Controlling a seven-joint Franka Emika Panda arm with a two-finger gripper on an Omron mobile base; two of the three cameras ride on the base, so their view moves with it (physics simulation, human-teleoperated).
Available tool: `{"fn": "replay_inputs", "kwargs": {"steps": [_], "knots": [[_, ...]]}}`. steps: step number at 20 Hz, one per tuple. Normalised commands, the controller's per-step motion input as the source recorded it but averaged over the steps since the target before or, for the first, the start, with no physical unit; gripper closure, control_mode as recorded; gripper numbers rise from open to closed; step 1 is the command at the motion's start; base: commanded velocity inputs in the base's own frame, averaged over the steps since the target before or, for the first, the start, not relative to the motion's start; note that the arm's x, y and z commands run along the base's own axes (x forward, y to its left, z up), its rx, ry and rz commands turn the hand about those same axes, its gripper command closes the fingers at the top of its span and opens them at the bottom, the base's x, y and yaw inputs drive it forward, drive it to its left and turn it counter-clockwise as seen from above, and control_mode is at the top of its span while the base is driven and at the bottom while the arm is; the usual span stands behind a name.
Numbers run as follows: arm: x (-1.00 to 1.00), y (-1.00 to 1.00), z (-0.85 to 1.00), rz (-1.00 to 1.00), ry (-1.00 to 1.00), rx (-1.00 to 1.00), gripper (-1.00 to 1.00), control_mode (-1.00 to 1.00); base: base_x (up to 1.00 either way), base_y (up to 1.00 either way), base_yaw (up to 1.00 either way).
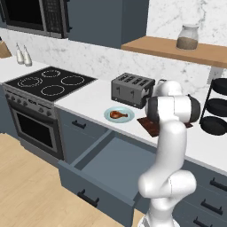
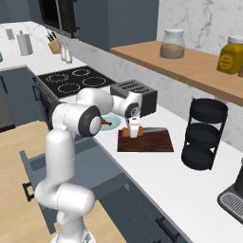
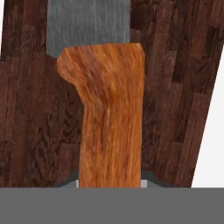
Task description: Pick up the knife from the drawer and place it on the cutting board. Then place the meat from the plate to the cutting board.
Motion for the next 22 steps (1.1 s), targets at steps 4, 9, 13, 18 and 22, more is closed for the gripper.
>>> {"fn": "replay_inputs", "kwargs": {"steps": [4,9,13,18,22], "knots": [[0.02,0.00,-0.26,-0.16,0.00,0.00,1.00,-1.00,0.00,0.00,0.00],[0.00,0.00,-0.22,-0.21,0.00,0.00,1.00,-1.00,0.00,0.00,0.00],[0.20,0.00,-0.26,-0.09,-0.02,0.00,1.00,-1.00,0.00,0.00,0.00],[0.05,0.00,-0.10,0.00,0.00,0.00,1.00,-1.00,0.00,0.00,0.00],[0.02,0.00,-0.06,0.00,0.00,0.00,1.00,-1.00,0.00,0.00,0.00]]}}
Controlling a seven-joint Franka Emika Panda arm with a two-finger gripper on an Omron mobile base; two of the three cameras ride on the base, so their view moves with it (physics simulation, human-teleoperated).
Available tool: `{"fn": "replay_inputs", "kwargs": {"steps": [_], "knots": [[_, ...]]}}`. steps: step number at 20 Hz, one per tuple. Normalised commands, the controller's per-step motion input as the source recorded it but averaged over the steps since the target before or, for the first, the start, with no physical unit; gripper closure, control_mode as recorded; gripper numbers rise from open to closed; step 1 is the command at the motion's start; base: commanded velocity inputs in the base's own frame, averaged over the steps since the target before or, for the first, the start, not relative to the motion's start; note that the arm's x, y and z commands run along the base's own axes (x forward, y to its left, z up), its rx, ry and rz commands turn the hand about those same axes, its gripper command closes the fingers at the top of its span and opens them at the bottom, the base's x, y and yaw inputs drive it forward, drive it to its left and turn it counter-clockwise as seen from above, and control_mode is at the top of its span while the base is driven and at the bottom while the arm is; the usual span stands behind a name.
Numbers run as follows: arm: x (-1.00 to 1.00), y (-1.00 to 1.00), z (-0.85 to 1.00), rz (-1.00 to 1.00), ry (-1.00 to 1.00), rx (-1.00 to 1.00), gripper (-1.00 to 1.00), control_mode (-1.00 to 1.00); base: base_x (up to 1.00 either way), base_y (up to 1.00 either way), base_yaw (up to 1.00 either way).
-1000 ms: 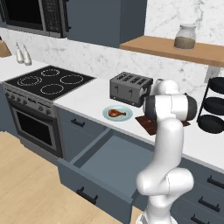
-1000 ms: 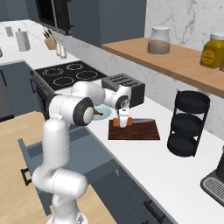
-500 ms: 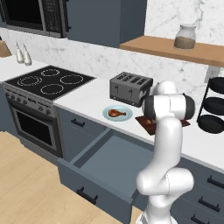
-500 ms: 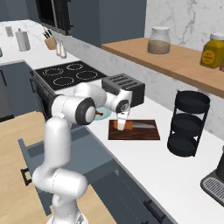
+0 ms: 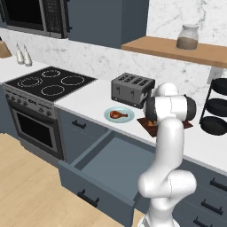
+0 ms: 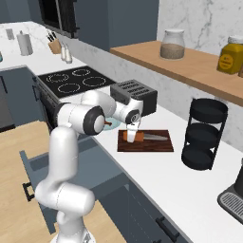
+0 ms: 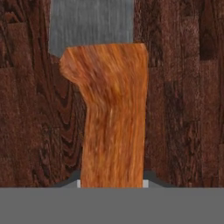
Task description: Pick up the knife from the drawer and place it on the cutting board. Then place the meat from the plate to the cutting board.
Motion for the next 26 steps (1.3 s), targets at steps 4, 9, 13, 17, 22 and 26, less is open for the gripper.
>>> {"fn": "replay_inputs", "kwargs": {"steps": [4,9,13,17,22,26], "knots": [[0.00,0.00,-0.01,0.00,0.00,0.00,-1.00,-1.00,0.00,0.00,0.00],[0.00,0.00,0.00,0.00,0.00,0.00,-1.00,-1.00,0.00,0.00,0.00],[0.00,0.00,0.06,0.00,0.00,-0.02,-1.00,-1.00,0.00,0.00,0.00],[-0.06,0.00,0.47,0.00,-0.08,-0.01,-1.00,-1.00,0.00,0.00,0.00],[-0.18,0.23,0.71,0.06,-0.10,-0.02,-1.00,-1.00,0.00,0.00,0.00],[-0.38,0.32,0.28,0.33,-0.16,0.00,-1.00,-1.00,0.00,0.00,0.00]]}}
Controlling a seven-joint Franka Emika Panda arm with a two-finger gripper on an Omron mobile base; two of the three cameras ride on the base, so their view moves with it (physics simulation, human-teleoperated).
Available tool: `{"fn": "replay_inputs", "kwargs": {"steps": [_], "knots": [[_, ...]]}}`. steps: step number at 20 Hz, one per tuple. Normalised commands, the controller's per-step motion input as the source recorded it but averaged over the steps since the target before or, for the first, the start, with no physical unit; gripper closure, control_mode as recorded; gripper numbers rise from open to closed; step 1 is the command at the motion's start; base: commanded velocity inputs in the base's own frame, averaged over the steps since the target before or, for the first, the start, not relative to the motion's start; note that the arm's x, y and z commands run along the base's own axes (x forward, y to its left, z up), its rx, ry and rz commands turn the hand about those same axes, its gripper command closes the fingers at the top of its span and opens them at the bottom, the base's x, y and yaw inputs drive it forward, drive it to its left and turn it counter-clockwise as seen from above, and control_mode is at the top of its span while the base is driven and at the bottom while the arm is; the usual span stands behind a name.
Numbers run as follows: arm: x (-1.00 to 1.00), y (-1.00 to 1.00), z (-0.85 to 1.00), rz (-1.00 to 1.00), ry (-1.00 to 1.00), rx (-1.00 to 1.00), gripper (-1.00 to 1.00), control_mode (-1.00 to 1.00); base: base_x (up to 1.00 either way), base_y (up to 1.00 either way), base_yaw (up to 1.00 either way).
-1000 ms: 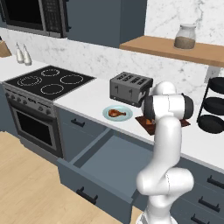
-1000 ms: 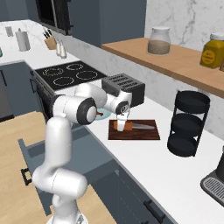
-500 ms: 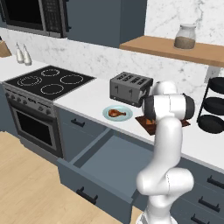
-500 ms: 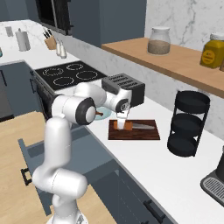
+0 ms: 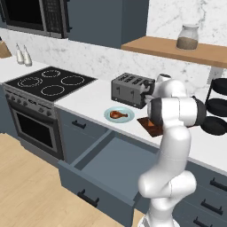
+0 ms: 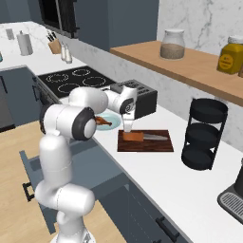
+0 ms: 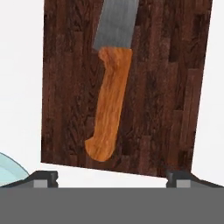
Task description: Pick up the knife from the drawer and place it on the cutting board. Then place the meat from the plate to the cutting board.
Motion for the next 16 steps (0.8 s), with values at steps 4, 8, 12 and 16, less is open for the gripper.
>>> {"fn": "replay_inputs", "kwargs": {"steps": [4,8,12,16], "knots": [[-0.14,0.16,0.22,0.55,-0.14,-0.02,-1.00,-1.00,0.00,0.00,0.00],[0.02,0.36,0.19,0.72,0.00,-0.08,-1.00,-1.00,0.00,0.00,0.00],[0.01,0.44,0.10,0.69,0.02,-0.08,-1.00,-1.00,0.00,0.00,0.00],[0.00,0.41,0.27,0.65,0.00,-0.14,-1.00,-1.00,0.00,0.00,0.00]]}}
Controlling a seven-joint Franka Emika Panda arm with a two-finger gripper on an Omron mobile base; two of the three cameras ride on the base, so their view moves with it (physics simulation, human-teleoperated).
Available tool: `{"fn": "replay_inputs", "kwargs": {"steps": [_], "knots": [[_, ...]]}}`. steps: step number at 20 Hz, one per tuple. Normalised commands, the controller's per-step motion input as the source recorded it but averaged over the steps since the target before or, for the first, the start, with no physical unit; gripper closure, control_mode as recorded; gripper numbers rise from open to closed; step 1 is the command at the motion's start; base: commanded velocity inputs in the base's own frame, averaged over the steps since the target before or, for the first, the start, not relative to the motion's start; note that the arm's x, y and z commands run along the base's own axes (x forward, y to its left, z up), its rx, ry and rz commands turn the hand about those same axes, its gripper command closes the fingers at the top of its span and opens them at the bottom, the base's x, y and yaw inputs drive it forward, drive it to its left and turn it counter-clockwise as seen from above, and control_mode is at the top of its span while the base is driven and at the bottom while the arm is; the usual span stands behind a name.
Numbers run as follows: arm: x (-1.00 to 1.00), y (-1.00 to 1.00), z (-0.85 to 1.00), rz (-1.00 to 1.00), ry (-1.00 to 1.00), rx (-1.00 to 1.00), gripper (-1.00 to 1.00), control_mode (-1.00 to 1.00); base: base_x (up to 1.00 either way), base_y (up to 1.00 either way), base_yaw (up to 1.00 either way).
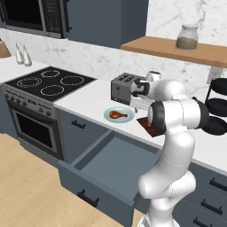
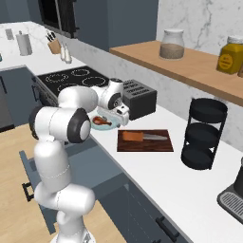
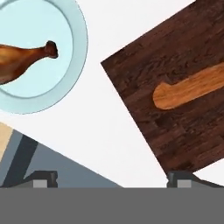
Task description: Pick up the knife from the drawer and place it on the cutting board. Then place the meat from the plate to the cutting board.
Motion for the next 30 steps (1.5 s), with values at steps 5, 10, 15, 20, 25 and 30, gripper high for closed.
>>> {"fn": "replay_inputs", "kwargs": {"steps": [5,10,15,20,25,30], "knots": [[0.05,0.32,0.12,0.73,-0.01,-0.12,-1.00,-1.00,0.00,0.00,0.00],[0.41,0.15,-0.10,0.85,-0.18,0.00,-1.00,-1.00,0.00,0.00,0.00],[0.69,0.00,0.00,0.72,-0.22,0.01,-1.00,-1.00,0.00,0.00,0.00],[0.57,0.11,-0.03,0.48,0.00,0.00,-1.00,-1.00,0.00,0.00,0.00],[0.50,0.37,-0.16,0.34,0.07,-0.06,-1.00,-1.00,0.00,0.00,0.00],[0.53,0.35,-0.06,0.26,0.16,-0.06,-1.00,-1.00,0.00,0.00,0.00]]}}
